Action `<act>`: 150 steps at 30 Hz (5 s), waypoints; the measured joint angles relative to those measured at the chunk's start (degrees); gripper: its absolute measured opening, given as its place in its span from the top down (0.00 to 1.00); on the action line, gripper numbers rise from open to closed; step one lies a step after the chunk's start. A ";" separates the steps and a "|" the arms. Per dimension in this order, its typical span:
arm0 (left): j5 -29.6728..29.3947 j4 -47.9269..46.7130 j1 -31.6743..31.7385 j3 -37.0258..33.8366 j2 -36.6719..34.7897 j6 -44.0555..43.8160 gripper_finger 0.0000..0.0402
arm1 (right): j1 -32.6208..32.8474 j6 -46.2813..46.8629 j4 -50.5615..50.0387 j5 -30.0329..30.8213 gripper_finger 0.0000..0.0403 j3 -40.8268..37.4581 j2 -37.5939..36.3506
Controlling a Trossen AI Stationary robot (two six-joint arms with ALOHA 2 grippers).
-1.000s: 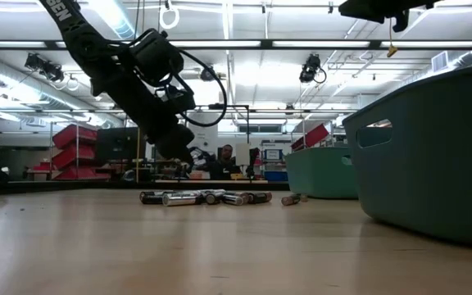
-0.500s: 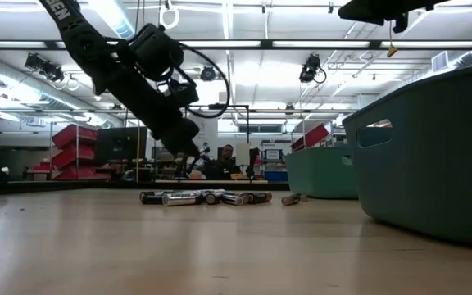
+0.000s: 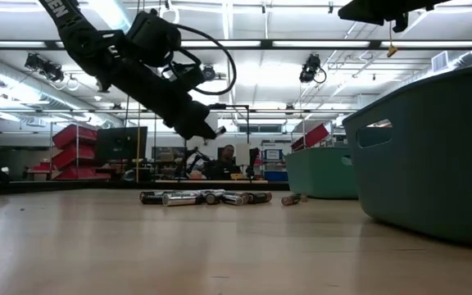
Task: Sort batteries
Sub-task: Put the silver battery into the green bin
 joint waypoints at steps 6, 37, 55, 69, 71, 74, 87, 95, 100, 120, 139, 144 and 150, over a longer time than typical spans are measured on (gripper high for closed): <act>8.49 -0.14 -1.17 2.88 -1.58 0.12 0.92 | 0.00 -0.06 0.04 0.08 0.92 0.00 -0.10; 22.09 -10.99 0.97 39.43 19.07 3.23 0.92 | 2.40 -15.92 0.03 35.90 0.93 2.97 -2.81; 22.28 -21.21 0.88 48.96 28.47 -3.67 0.92 | 8.41 -17.26 -1.27 37.53 0.95 2.97 -5.53; 22.29 -26.39 0.40 48.87 30.24 -9.12 0.92 | 8.39 -17.07 -1.53 37.68 0.97 2.97 -5.44; 22.29 -27.28 0.40 48.87 30.24 -9.32 0.92 | 8.39 -17.06 -1.53 37.68 0.97 2.97 -5.44; 22.31 -28.42 0.40 48.85 30.24 -10.06 0.92 | 8.39 -17.06 -1.53 37.68 0.97 2.97 -5.44; 22.31 -29.04 0.40 48.72 30.24 -10.56 0.91 | 8.39 -17.06 -1.53 37.68 0.97 2.97 -5.44; 22.31 -29.02 0.40 48.69 30.24 -10.71 0.88 | 8.39 -17.06 -1.53 37.68 0.98 2.97 -5.44; 22.31 -28.82 0.40 48.69 30.40 -10.73 0.87 | 8.39 -17.04 -1.54 37.68 0.97 2.97 -5.44; 22.30 -27.63 0.40 48.63 30.72 -10.92 0.79 | 8.39 -17.04 -1.54 37.68 0.98 2.97 -5.44; 22.57 -26.55 -0.85 48.66 25.84 -6.73 0.72 | 8.37 -17.04 -1.55 37.68 0.98 2.97 -5.44; 22.51 -33.48 -2.57 48.68 20.45 -2.73 0.72 | 8.39 -17.03 -1.55 37.68 0.97 2.97 -5.42; 18.26 -48.13 -4.03 48.69 15.88 -0.80 0.72 | 8.37 -17.03 -1.59 37.68 0.98 2.96 -5.42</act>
